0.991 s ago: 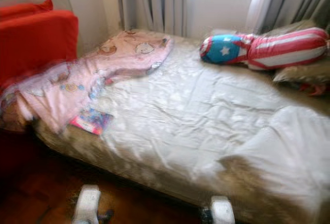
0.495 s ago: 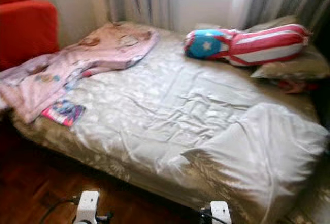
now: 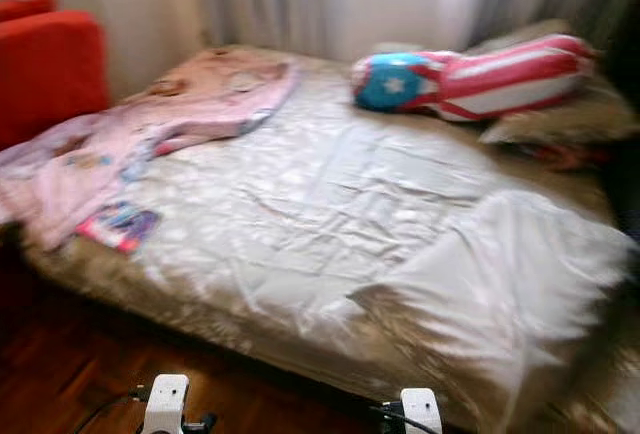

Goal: Clean up the room

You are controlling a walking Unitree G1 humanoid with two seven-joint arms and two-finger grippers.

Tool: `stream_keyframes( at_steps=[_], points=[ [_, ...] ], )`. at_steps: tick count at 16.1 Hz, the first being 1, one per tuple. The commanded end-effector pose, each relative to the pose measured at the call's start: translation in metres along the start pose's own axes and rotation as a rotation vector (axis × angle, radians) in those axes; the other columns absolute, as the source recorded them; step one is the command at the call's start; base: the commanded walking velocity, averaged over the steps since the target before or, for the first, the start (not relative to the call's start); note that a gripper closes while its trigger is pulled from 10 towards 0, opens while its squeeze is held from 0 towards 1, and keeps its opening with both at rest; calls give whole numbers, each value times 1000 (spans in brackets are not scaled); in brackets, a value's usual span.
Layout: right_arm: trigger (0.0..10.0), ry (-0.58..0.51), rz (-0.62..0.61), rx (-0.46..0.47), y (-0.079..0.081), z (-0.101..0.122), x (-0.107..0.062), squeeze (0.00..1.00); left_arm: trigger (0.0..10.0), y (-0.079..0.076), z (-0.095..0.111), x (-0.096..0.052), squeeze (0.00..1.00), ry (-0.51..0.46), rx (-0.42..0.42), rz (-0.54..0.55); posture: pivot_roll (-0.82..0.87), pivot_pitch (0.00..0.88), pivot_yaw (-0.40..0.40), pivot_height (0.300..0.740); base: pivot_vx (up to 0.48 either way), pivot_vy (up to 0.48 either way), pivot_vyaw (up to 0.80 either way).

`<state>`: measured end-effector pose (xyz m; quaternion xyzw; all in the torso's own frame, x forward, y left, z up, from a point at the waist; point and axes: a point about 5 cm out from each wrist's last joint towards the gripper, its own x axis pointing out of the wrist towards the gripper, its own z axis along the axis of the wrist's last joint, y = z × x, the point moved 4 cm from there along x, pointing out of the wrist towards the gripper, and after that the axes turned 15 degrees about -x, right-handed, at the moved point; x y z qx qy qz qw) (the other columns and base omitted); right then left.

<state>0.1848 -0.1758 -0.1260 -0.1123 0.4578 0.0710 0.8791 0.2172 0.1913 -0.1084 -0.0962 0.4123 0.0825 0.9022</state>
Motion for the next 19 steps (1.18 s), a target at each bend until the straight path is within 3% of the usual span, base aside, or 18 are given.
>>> stream_keyframes(
  at_steps=[1,3,5,12,19],
  points=[
    [10000,16,6,0,1,-4,-1,0,10000,0,1,0,0,2,7,4,-19,0,-38,740,0,0,-700],
    [10000,18,8,-3,1,-4,-1,0,10000,0,3,0,0,-8,43,3,-18,0,-39,740,0,-418,-706],
    [10000,18,10,-5,2,-4,-1,0,10000,2,1,0,0,-2,0,15,-17,0,-38,740,0,-427,-706],
    [10000,19,16,-11,3,-4,-1,0,10000,1,-1,0,0,8,12,7,-14,0,-37,740,0,0,-685],
    [10000,4,29,-21,4,-2,0,0,10000,1,-2,0,0,12,-2,6,-16,0,-36,740,0,0,0]
  ],
)
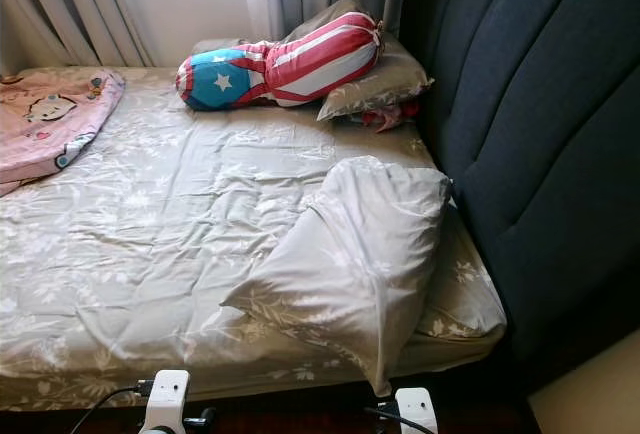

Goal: Clean up the room

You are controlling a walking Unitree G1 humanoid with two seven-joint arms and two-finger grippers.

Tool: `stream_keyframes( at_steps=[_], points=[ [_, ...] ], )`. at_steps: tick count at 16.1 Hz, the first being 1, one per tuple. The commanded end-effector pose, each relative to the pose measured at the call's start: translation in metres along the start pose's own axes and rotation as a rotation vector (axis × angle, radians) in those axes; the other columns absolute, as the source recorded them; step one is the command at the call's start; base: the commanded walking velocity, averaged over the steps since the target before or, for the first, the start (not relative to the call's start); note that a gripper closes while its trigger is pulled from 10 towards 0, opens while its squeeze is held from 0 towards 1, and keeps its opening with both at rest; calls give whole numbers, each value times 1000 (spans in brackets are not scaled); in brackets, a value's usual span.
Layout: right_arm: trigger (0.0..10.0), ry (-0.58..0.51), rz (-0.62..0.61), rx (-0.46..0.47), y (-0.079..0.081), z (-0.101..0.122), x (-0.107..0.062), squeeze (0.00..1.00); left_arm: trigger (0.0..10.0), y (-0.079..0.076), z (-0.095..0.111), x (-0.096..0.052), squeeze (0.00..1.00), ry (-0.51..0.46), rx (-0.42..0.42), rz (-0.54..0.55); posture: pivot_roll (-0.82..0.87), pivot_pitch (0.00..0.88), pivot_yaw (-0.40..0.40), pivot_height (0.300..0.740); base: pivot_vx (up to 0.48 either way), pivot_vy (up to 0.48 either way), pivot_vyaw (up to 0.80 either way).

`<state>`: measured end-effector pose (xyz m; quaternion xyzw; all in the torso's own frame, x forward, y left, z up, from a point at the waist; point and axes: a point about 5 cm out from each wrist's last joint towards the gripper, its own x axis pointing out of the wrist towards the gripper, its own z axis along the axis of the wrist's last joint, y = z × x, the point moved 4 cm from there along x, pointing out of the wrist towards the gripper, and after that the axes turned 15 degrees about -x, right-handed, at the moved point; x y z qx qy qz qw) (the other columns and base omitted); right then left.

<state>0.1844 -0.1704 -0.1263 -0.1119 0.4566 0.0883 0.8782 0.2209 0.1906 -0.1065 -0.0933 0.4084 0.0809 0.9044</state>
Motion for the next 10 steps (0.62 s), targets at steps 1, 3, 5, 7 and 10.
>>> stream_keyframes(
  at_steps=[1,3,5,7,10],
  points=[
    [10000,12,-1,-20,-2,-3,-1,0,10000,3,-5,-1,0,17,-15,8,-17,0,-36,740,0,0,0],
    [10000,9,-1,-28,-2,-3,-1,0,10000,2,-5,-1,0,13,-12,7,-16,0,-37,740,0,0,0],
    [10000,13,-6,-28,-3,-3,-1,0,10000,2,-4,-1,0,11,-13,5,-17,0,-39,740,0,0,0],
    [10000,16,-9,-24,-3,-3,-1,0,10000,2,-4,-1,0,10,-14,5,-17,0,-38,740,0,0,0],
    [10000,17,-8,-34,-3,-3,-1,0,10000,2,-4,-1,0,11,-16,3,-15,0,-38,740,166,0,0]
  ],
)
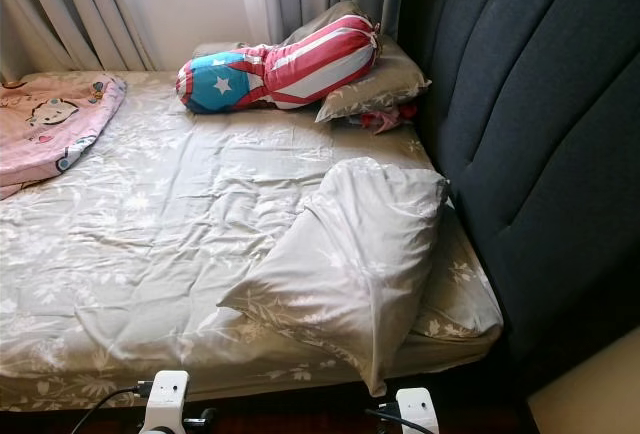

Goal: Clean up the room

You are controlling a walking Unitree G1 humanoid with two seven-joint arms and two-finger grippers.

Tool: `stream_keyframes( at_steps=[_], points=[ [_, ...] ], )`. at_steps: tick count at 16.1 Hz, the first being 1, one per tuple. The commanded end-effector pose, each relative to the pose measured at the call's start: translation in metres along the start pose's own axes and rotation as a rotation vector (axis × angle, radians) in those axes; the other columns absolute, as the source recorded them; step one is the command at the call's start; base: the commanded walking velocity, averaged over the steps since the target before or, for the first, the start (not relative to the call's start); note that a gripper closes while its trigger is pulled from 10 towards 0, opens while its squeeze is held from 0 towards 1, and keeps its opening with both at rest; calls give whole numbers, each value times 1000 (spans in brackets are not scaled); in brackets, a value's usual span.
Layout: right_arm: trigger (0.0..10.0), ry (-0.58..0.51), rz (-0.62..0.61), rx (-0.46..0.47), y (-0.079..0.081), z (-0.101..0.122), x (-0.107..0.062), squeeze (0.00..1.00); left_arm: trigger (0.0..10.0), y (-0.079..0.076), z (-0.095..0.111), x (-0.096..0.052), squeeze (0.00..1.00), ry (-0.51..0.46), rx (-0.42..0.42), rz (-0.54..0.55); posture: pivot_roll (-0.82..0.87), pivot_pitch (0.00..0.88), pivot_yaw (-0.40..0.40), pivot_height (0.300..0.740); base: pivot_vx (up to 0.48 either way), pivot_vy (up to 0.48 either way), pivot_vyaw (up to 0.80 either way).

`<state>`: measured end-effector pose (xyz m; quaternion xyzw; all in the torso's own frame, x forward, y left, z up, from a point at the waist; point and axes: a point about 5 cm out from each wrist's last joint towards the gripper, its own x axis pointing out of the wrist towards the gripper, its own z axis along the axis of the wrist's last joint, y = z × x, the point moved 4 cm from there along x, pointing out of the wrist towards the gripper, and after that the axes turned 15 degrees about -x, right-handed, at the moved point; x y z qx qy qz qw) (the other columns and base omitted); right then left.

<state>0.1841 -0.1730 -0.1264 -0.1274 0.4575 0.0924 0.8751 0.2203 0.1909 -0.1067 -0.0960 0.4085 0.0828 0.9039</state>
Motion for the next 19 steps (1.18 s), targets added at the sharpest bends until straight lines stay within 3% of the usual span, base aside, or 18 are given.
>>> stream_keyframes(
  at_steps=[1,16,19],
  points=[
    [10000,11,-1,-3,0,-2,0,0,10000,1,-4,-1,0,10,-9,2,-15,0,-39,740,255,0,0],
    [10000,2,-8,1,-1,-1,0,0,10000,0,-2,-1,0,1,-7,0,-16,0,-38,740,277,0,0],
    [10000,-1,-16,10,-1,-1,0,0,10000,0,0,-1,0,-8,-3,-8,-18,0,-37,740,0,0,0]
  ],
)
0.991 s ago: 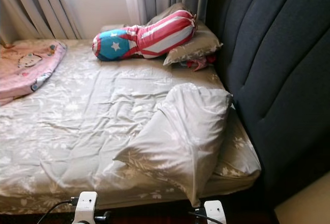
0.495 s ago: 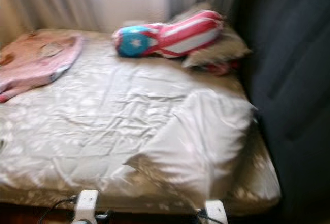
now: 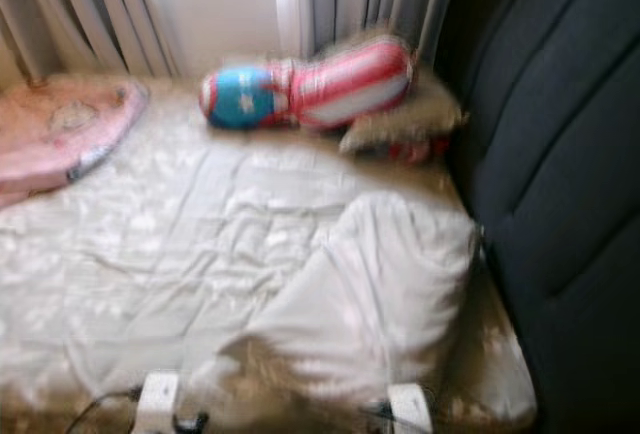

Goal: Clean up the room

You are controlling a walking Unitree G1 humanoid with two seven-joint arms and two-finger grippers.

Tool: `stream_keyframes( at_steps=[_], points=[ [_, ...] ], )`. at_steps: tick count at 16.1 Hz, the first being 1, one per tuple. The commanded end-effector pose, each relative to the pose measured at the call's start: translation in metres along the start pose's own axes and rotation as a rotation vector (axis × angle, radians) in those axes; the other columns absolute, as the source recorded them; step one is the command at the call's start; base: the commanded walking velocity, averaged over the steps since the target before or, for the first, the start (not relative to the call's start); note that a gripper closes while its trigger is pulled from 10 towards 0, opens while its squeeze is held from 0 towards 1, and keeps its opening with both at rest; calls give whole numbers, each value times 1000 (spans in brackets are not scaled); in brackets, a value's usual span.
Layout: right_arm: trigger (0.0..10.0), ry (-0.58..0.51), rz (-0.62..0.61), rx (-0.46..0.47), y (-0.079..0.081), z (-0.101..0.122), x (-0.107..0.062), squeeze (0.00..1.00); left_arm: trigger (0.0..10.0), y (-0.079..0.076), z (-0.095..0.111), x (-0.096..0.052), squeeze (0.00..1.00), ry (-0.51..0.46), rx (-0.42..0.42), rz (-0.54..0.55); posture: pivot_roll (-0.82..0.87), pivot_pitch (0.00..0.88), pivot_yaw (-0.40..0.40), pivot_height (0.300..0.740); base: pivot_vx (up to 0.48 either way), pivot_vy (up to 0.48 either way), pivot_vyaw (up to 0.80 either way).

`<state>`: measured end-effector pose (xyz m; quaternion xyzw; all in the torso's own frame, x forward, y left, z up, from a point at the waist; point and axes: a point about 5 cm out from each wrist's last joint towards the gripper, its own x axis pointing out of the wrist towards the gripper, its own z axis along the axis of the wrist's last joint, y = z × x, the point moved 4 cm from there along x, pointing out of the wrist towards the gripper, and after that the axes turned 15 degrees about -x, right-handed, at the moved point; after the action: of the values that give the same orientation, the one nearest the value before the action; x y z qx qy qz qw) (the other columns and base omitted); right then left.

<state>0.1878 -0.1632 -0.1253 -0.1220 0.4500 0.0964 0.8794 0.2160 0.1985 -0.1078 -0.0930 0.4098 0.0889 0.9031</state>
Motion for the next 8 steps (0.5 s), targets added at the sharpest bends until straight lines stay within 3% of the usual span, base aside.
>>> stream_keyframes(
  at_steps=[1,4,8],
  points=[
    [10000,16,-29,14,-9,-8,-2,0,10000,-10,8,1,0,-36,-5,-32,-21,0,-34,740,0,0,0],
    [10000,15,-21,16,-8,-9,-3,0,10000,-15,19,2,0,-87,-1,-59,-16,0,-35,740,0,0,0],
    [10000,-92,-79,137,-10,-4,-6,0,10000,-29,61,0,0,-286,-41,-131,-43,0,-19,740,0,0,0]
  ],
)
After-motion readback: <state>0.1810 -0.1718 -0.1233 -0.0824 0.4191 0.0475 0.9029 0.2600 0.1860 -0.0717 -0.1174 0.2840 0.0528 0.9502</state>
